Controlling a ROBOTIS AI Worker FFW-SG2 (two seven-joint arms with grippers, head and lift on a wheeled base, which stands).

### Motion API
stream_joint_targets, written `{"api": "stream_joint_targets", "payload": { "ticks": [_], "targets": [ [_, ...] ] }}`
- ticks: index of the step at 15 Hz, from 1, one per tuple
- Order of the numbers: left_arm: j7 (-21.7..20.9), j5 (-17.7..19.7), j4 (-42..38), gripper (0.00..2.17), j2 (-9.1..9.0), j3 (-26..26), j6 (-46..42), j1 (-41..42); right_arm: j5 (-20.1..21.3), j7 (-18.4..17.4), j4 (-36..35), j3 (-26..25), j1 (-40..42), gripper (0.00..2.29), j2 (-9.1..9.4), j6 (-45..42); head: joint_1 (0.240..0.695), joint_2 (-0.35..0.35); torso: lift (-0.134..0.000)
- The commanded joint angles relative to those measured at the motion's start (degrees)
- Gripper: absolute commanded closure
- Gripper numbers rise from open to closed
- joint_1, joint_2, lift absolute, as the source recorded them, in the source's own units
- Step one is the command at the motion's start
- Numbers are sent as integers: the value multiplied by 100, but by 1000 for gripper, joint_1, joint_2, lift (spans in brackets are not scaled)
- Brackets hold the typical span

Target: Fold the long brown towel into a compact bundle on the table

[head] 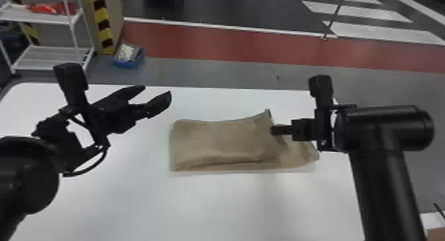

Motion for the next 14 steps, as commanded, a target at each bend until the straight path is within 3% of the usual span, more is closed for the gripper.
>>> {"api": "stream_joint_targets", "payload": {
  "ticks": [1, 6, 12, 14],
  "targets": [
    [0, -15, -3, 83, 0, 1, 17, 1, -113, -9, -576, -173, 181, 1673, 25, 321, 695, -192, -123],
    [-9, -50, -3, 83, 0, -8, 105, 1, -544, -18, -1446, -762, 357, 1673, 77, 866, 688, -194, -123],
    [-88, -103, -12, 83, 0, 1, 315, 28, -1115, 0, -1586, -1553, 655, 1673, -72, 884, 684, -235, -123],
    [-79, -147, -12, 83, -35, -8, 315, 19, -1080, -9, -1613, -1702, 805, 1673, -98, 813, 691, -254, -123]
  ]
}}
